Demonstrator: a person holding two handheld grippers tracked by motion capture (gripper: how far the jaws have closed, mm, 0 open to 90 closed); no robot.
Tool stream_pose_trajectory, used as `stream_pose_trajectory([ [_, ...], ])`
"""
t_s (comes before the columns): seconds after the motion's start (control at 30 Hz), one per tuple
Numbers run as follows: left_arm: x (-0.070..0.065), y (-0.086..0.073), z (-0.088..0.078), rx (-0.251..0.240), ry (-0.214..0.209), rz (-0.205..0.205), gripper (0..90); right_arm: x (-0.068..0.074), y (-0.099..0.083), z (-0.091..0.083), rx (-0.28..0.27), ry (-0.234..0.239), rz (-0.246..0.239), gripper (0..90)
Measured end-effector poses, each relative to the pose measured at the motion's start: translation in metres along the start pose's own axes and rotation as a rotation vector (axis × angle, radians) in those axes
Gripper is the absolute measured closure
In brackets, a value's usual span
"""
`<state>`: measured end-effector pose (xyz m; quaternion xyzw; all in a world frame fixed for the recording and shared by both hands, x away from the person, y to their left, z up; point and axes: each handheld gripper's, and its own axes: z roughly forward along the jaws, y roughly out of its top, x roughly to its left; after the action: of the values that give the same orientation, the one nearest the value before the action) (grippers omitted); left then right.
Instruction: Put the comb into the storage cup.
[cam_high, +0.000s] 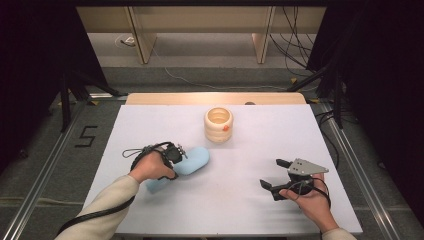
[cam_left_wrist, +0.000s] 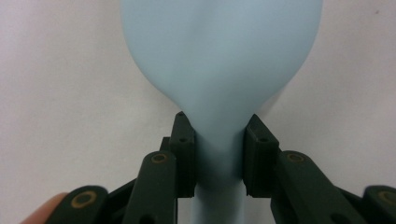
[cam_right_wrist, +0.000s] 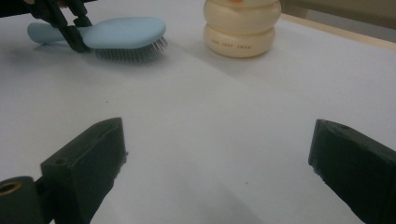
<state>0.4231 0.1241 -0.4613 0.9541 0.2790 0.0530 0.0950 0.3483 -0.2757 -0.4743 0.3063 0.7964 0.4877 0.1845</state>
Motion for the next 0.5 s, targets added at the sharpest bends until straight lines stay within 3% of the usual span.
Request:
stream_pose_trajectory([
  [0.5,-0.0021,-0.0077,-0.0043,-0.107,0.020,-0.054,69.4,0.0000,0.0002,-0.0004,-0.001,-0.002,-0.003,4.8],
])
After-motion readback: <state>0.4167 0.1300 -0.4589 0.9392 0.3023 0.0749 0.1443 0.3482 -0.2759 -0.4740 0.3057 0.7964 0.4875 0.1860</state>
